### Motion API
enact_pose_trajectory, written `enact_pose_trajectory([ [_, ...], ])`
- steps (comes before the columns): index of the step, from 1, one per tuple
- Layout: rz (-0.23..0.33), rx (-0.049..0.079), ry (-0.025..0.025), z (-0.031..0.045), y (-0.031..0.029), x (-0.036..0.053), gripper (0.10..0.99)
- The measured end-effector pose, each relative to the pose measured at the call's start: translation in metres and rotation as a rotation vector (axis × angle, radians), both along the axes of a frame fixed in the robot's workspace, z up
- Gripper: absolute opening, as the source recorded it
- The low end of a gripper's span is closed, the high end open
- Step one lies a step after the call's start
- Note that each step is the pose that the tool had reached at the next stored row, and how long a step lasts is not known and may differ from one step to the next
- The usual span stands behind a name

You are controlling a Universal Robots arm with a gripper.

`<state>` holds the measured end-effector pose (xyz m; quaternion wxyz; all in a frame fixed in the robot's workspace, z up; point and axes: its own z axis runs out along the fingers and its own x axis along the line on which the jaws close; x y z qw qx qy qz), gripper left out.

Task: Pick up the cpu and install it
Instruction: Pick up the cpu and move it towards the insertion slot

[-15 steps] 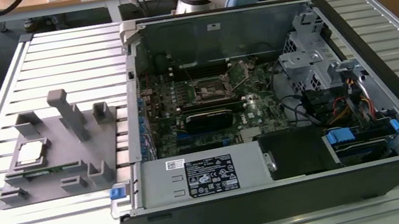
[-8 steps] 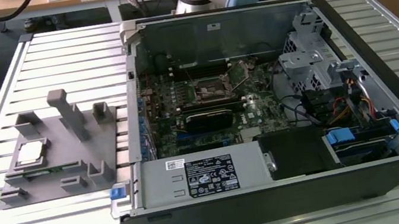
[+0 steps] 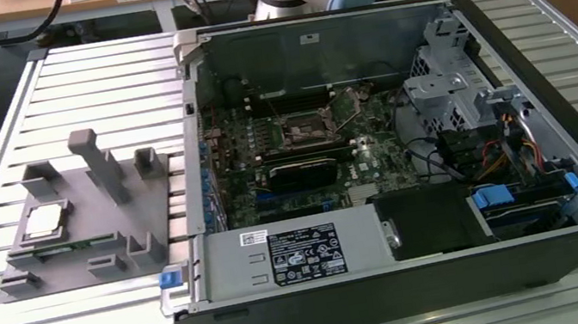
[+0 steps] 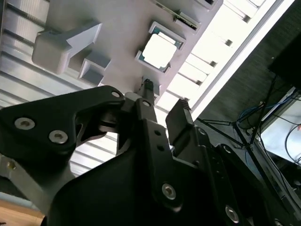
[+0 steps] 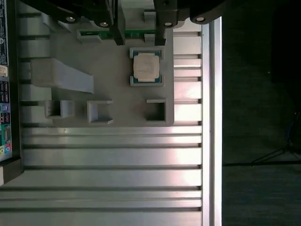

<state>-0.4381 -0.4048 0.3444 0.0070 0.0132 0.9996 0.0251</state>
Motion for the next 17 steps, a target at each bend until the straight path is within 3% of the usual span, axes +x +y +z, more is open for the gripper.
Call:
enact_pose_trajectory([
  [1, 0.007, 0.0, 0.0, -0.0018, -0.0001, 0.0, 0.408],
  [2, 0.013, 0.0, 0.0001, -0.0036, -0.0002, 0.0, 0.408],
  [4, 0.022, 0.0, 0.0001, -0.0072, -0.0005, 0.0001, 0.525],
  [5, 0.026, 0.001, 0.0001, -0.0089, -0.0007, 0.0001, 0.525],
  [7, 0.032, 0.001, 0.0017, -0.0123, -0.0012, 0.0001, 0.639],
  [10, 0.038, 0.003, 0.0029, -0.0167, -0.0019, 0.0001, 0.698],
  [11, 0.039, 0.004, 0.0036, -0.0185, -0.0024, 0.0001, 0.761],
  [17, 0.039, 0.007, 0.006, -0.0298, -0.0041, 0.0001, 0.761],
])
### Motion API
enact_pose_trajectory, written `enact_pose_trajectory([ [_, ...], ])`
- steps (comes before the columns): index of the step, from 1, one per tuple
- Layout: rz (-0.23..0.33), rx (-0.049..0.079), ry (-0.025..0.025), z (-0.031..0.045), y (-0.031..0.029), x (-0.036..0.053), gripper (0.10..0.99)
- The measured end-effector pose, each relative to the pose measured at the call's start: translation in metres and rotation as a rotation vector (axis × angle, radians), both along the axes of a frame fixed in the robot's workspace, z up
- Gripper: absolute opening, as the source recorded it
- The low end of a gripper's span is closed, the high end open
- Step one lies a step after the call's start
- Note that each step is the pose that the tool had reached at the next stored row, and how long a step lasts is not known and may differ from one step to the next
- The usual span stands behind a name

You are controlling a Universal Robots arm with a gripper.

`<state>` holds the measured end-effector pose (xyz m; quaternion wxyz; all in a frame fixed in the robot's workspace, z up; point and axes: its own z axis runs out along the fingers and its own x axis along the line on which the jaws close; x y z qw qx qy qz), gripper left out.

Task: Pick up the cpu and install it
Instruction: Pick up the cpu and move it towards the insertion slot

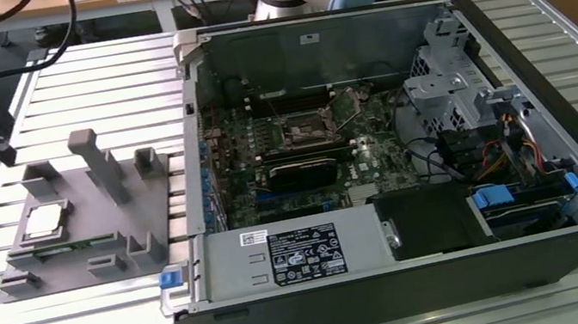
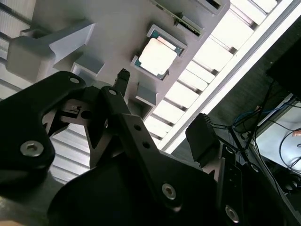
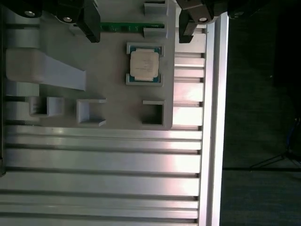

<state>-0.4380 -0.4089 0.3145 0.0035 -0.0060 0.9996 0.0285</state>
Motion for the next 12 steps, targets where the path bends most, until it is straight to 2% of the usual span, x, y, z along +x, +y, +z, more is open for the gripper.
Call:
enact_pose_trajectory([
  [4, 0.0, 0.001, 0.0007, -0.0069, -0.0018, 0.0, 0.761],
  [12, 0.0, 0.001, 0.0054, -0.0209, -0.0025, 0.0, 0.761],
])
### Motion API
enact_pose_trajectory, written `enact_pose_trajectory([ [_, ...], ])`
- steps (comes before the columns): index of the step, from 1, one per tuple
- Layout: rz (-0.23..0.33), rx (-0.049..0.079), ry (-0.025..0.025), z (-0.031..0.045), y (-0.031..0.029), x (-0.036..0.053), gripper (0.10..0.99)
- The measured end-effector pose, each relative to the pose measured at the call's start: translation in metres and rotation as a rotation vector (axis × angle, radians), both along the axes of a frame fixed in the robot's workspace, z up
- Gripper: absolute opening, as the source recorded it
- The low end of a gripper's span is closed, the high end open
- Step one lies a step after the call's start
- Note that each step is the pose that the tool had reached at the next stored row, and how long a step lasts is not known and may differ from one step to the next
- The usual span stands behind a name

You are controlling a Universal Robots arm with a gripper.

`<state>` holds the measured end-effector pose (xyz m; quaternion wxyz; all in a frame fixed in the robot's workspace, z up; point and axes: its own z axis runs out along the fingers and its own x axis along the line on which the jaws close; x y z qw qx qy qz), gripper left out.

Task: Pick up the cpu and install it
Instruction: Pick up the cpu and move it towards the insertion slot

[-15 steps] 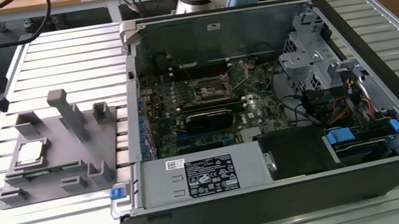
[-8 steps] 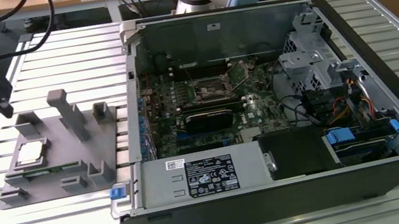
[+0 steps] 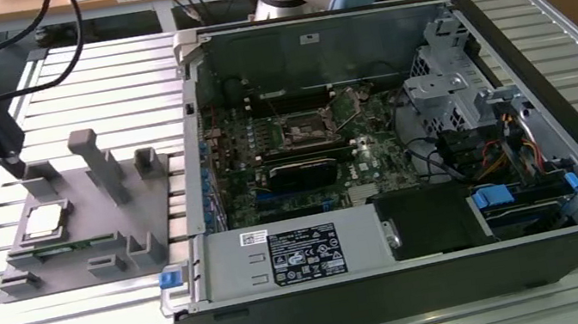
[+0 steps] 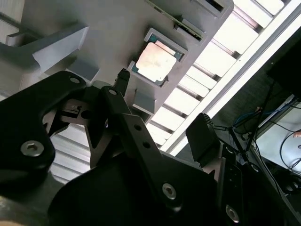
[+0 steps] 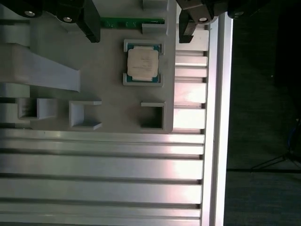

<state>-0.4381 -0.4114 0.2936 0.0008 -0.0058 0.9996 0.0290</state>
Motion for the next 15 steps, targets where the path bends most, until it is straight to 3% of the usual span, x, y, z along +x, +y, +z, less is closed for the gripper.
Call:
enact_pose_trajectory([
  [15, 0.0, 0.0, 0.0021, -0.0257, 0.0, 0.0, 0.761],
])
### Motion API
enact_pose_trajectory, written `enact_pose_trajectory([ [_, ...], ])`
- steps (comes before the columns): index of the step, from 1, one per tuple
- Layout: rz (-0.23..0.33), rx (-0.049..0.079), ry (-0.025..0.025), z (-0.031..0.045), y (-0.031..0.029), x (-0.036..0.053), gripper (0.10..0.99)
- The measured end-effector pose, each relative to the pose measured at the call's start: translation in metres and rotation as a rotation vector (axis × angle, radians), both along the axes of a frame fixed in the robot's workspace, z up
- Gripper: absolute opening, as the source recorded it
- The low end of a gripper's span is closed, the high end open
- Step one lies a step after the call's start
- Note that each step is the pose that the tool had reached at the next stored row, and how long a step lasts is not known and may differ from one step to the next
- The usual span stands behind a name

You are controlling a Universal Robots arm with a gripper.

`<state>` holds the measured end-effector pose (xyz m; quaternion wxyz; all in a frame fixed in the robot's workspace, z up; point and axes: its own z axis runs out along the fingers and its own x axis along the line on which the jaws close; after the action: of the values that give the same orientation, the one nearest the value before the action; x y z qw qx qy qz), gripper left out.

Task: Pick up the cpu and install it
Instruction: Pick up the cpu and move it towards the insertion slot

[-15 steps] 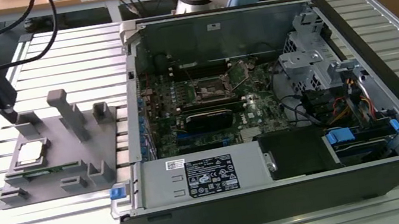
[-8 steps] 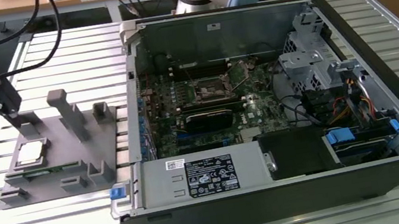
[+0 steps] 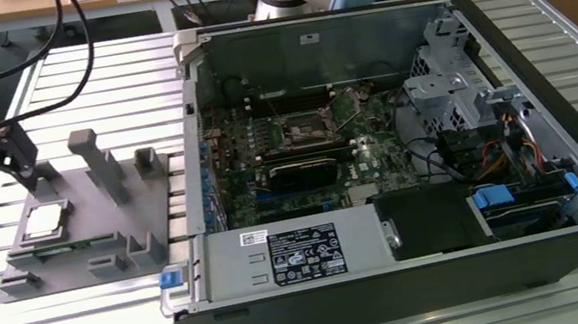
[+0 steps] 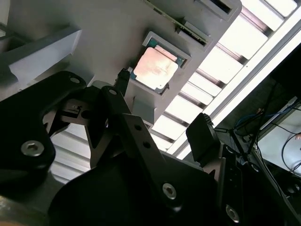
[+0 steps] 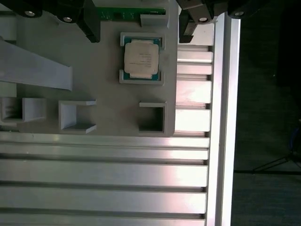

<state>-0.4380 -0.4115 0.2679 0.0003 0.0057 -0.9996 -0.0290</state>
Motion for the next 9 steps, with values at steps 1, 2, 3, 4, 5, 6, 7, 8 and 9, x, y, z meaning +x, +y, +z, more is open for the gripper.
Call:
enact_pose_trajectory([
  [1, 0.0, 0.0, 0.0002, -0.0003, 0.0, 0.0, 0.761],
  [2, 0.0, 0.0, 0.0003, -0.0006, 0.0, 0.0, 0.761],
  [3, 0.0, 0.0, 0.0, -0.0014, 0.0, 0.0, 0.761],
  [4, 0.0, 0.0, -0.0001, -0.0025, 0.0, 0.0, 0.761],
  [5, 0.0, 0.0, 0.0001, -0.0039, 0.0, 0.0, 0.761],
  [6, 0.0, 0.0, 0.0001, -0.0058, 0.0, 0.0, 0.761],
  [7, 0.0, 0.0, 0.0001, -0.0076, 0.0, 0.0, 0.761],
  [8, 0.0, 0.0, 0.0002, -0.0094, 0.0, 0.0, 0.761],
  [9, 0.0, 0.0, 0.0, -0.0112, 0.0, 0.0, 0.761],
])
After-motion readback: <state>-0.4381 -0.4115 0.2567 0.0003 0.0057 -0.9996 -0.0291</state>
